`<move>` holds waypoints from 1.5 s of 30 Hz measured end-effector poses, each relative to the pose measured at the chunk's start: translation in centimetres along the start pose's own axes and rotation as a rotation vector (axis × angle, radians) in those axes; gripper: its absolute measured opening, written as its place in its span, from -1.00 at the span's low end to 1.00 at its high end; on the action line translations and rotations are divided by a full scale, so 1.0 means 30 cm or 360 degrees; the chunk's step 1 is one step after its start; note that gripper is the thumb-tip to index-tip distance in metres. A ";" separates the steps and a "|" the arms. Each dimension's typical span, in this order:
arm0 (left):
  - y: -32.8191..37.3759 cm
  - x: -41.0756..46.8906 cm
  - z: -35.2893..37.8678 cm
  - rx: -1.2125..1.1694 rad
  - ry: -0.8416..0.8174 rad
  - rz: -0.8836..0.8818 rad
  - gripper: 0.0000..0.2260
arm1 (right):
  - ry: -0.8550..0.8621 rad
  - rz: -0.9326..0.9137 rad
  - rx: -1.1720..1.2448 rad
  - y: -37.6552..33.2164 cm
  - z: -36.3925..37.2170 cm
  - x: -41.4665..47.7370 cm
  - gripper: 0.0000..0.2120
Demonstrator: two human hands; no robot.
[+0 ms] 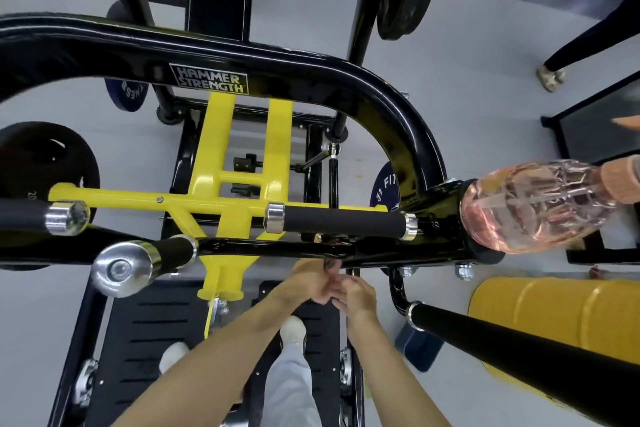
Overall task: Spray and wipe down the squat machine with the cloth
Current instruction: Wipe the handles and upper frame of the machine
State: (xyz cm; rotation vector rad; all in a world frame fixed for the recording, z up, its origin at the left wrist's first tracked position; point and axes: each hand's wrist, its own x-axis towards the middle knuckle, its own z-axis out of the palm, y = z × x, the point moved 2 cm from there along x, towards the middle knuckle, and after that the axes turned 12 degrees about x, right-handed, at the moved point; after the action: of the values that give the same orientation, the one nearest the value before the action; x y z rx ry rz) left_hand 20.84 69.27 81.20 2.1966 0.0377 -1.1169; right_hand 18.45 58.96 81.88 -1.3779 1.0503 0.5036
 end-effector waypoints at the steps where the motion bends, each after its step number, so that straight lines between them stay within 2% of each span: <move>1: 0.017 -0.021 0.017 -0.0152 0.0046 0.0019 -0.68 | 0.0028 0.0008 0.0014 0.008 0.013 -0.003 -0.82; 2: 0.002 -0.033 0.037 -0.0271 0.0235 -0.0011 -0.70 | 0.0044 0.0017 0.0005 0.018 0.023 -0.003 -0.80; 5: 0.019 -0.086 0.079 -0.0552 0.0172 -0.0001 -0.72 | 0.0063 -0.0030 -0.0075 0.042 0.028 -0.009 -0.77; 9: 0.040 -0.144 0.077 -0.0921 0.0043 0.0165 -0.70 | 0.0143 -0.0091 -0.0082 0.027 -0.028 -0.017 -0.71; 10: 0.040 -0.148 0.074 -0.0919 0.0094 0.0221 -0.70 | 0.0142 -0.0112 -0.0095 0.014 -0.037 -0.016 -0.74; 12: 0.041 -0.182 0.041 -0.0683 0.0360 0.0292 -0.64 | 0.0138 -0.0282 -0.0191 -0.027 -0.037 -0.022 -0.83; 14: 0.032 -0.198 0.010 -0.0485 0.0572 0.0371 -0.58 | 0.0168 -0.0617 -0.0358 -0.091 -0.010 -0.035 -0.87; 16: 0.036 -0.240 -0.024 0.0070 0.0841 0.0497 -0.61 | 0.0221 -0.0832 -0.0428 -0.134 0.018 -0.010 -0.84; 17: 0.031 -0.260 -0.051 0.0315 0.1050 0.0564 -0.63 | 0.0194 -0.0831 -0.0428 -0.147 0.031 0.016 -0.82; 20: 0.016 -0.290 -0.102 0.0733 0.1564 0.0746 -0.61 | -0.0110 -0.0455 -0.0285 -0.160 0.050 0.112 -0.72; 22: 0.009 -0.274 -0.116 0.0936 0.1698 0.0714 -0.64 | -0.0211 -0.0298 -0.0277 -0.171 0.059 0.150 -0.72; 26: 0.011 -0.247 -0.112 0.1054 0.1598 0.0480 -0.61 | -0.0119 -0.0042 0.0070 -0.159 0.090 0.207 -0.75; 29: 0.013 -0.228 -0.120 0.0910 0.1631 0.0288 -0.63 | -0.0250 0.0024 0.0225 -0.121 0.084 0.225 -0.70; 33: 0.019 -0.216 -0.105 0.1015 0.1637 0.0289 -0.74 | -0.0281 0.0116 0.0511 -0.115 0.094 0.232 -0.79; 38: 0.018 -0.212 -0.104 0.1001 0.1550 0.0274 -0.65 | -0.0202 0.0296 0.0702 -0.142 0.114 0.201 -0.81; 45: 0.012 -0.216 -0.124 0.0912 0.1261 0.0241 -0.63 | -0.0050 0.0304 0.1174 -0.107 0.100 0.075 -0.70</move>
State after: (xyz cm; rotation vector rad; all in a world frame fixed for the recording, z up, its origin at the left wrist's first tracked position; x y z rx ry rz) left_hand 19.49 72.79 87.64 2.9637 -0.1183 -0.1082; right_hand 23.08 60.56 81.36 -0.6210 1.1877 0.2289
